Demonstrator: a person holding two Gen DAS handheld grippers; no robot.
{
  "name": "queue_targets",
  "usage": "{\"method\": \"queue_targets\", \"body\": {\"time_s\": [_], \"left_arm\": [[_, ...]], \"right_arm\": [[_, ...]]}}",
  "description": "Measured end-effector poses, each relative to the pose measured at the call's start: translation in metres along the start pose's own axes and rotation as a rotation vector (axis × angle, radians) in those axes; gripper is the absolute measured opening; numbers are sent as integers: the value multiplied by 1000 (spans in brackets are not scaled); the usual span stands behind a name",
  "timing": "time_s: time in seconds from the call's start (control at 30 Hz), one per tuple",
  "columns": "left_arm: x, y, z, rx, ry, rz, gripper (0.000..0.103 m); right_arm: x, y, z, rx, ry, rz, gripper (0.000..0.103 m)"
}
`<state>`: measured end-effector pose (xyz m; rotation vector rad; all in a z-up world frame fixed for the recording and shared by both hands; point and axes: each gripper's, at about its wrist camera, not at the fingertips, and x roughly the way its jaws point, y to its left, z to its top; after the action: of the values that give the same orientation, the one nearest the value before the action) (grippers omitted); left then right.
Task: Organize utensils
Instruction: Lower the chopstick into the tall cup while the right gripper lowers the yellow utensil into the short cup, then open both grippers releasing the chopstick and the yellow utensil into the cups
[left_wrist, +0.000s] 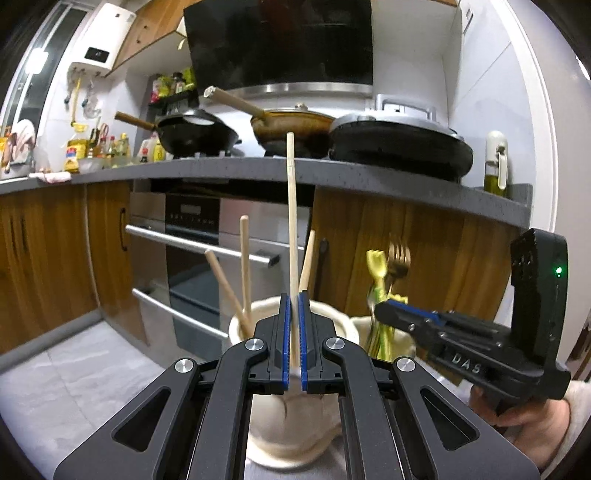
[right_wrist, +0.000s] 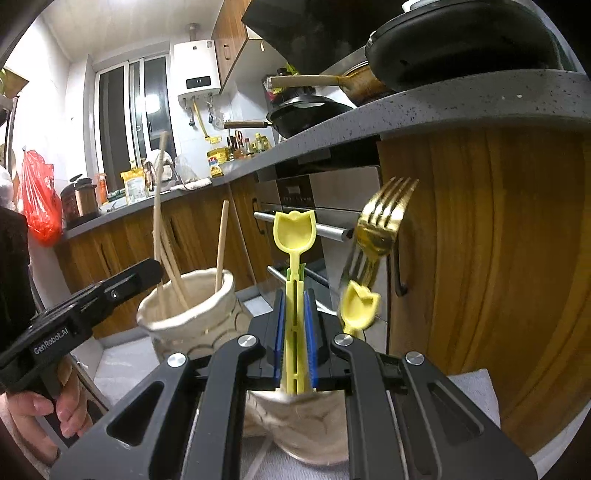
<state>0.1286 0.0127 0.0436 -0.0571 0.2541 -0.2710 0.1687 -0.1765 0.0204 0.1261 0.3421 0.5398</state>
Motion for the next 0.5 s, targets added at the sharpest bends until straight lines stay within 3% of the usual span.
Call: {"method": "queue_targets", "body": {"time_s": [0.17, 0.5], "left_arm": [[0, 5, -3, -16, 54, 7, 5], [-6, 4, -3, -13, 67, 17, 10]], "right_arm": [[-5, -4, -6, 22, 38, -16, 10], [-12, -9, -12, 36, 54, -35, 10]]}}
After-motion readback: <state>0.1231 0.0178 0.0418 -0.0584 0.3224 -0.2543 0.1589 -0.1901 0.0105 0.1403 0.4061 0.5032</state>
